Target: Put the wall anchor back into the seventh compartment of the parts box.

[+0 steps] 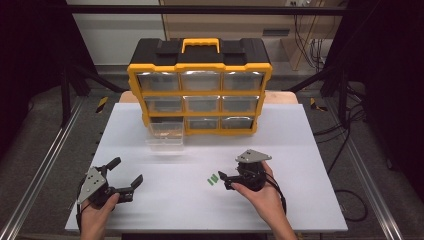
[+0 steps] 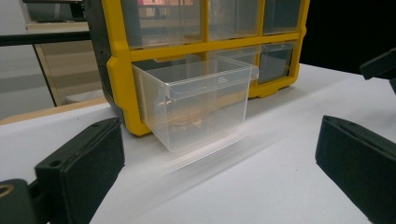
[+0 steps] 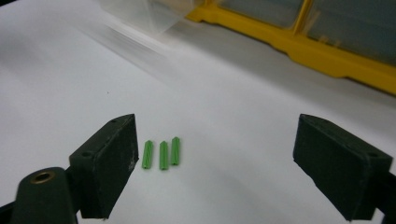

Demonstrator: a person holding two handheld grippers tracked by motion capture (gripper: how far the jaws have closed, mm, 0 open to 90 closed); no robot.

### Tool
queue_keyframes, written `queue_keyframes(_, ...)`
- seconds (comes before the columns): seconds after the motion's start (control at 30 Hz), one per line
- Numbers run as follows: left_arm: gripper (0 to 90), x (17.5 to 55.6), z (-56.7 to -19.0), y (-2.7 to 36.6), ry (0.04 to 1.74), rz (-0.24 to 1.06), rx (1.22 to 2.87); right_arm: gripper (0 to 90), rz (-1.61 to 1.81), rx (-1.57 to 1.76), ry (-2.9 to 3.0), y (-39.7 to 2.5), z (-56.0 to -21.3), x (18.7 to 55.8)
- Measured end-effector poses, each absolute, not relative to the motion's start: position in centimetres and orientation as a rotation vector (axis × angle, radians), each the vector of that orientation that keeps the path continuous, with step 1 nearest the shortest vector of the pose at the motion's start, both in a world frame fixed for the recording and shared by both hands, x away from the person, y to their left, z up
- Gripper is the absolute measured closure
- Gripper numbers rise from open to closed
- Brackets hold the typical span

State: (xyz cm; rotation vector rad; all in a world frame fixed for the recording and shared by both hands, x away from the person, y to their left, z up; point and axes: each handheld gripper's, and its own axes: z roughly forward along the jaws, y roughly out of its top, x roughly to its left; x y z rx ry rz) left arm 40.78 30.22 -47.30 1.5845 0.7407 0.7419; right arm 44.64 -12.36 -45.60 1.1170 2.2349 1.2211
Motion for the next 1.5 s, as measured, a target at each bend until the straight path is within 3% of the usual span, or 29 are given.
queue_keyframes(0.57,0.9,40.9,-47.6,29.6,0.732,0.736,1.623,26.2,1.136,1.166,2.322,-10.0,-47.0,45.7)
queue_keyframes(0.93,0.9,40.8,-47.5,29.5,0.728,0.745,1.624,53.1,1.064,1.201,2.387,-8.7,-48.1,46.3)
queue_keyframes(1.5,1.0,40.8,-47.5,29.5,0.721,0.748,1.626,74.7,1.042,1.225,2.414,-7.9,-48.7,46.8)
